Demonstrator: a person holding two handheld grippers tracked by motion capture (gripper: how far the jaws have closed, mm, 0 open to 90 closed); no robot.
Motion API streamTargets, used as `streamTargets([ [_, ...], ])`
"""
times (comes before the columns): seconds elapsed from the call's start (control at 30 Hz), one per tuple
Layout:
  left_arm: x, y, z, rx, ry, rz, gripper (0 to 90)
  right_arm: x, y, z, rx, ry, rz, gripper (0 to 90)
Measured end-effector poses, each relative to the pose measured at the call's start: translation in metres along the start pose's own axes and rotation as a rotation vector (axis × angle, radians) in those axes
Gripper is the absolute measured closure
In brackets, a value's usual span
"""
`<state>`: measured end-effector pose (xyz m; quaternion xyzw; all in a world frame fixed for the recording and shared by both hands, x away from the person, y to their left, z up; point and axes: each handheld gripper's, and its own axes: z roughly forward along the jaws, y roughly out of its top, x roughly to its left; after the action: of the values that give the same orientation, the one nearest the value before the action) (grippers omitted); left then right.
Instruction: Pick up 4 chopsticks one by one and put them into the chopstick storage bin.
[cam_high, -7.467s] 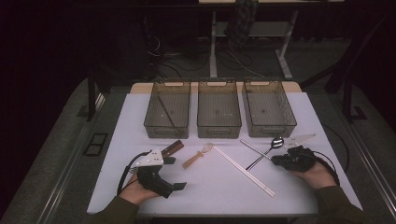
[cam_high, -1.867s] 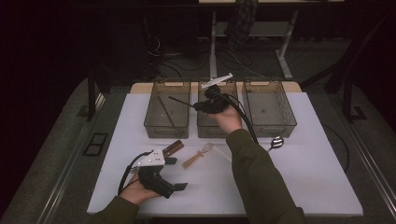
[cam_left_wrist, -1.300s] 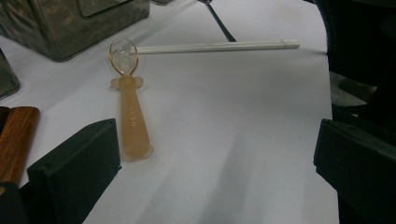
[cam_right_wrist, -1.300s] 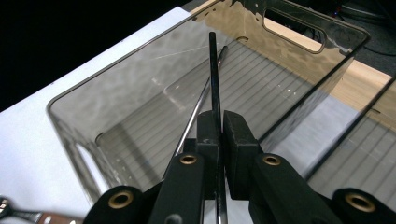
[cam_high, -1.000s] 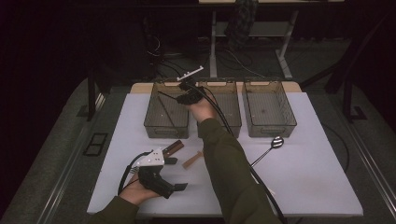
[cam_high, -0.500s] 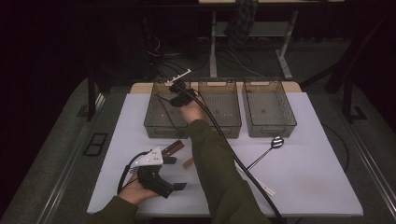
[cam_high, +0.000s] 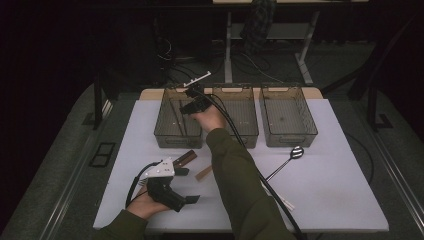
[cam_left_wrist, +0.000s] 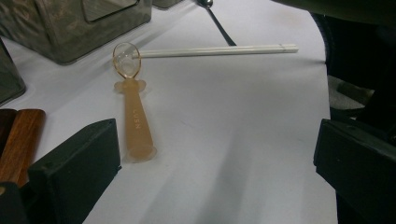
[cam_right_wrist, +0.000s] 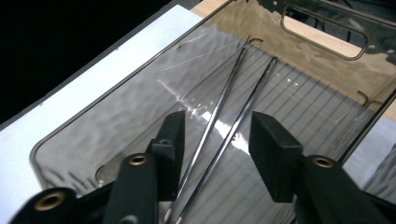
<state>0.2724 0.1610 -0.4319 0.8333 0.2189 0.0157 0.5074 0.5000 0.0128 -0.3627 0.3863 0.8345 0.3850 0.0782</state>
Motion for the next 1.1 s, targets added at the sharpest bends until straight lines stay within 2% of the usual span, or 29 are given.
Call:
streamTargets([
  [0.2,0.000,0.000,0.000,0.001,0.000,0.002,0.0,-0.003,-0.004,-0.010,-0.001,0.027,-0.026,46.1],
  [0.3,0.001,0.000,0.000,0.003,0.002,0.002,0.0,-0.003,-0.007,-0.017,-0.015,0.020,-0.041,44.2],
  [0.4,0.001,0.000,0.000,0.005,0.003,-0.002,0.0,-0.004,-0.012,-0.025,-0.023,0.036,-0.043,42.5],
  [0.5,0.001,0.000,0.000,0.007,0.005,-0.001,0.0,-0.005,-0.018,-0.034,-0.031,0.026,-0.051,40.6],
  [0.63,0.001,0.000,0.001,0.009,0.006,0.000,0.0,-0.009,-0.027,-0.045,-0.028,0.050,-0.050,39.5],
  [0.83,0.001,0.000,0.001,0.007,0.006,-0.003,0.0,-0.012,-0.039,-0.065,-0.033,0.045,-0.087,36.4],
  [1.1,0.001,-0.001,0.002,0.017,0.013,0.001,0.0,-0.020,-0.059,-0.096,-0.054,0.050,-0.102,36.4],
])
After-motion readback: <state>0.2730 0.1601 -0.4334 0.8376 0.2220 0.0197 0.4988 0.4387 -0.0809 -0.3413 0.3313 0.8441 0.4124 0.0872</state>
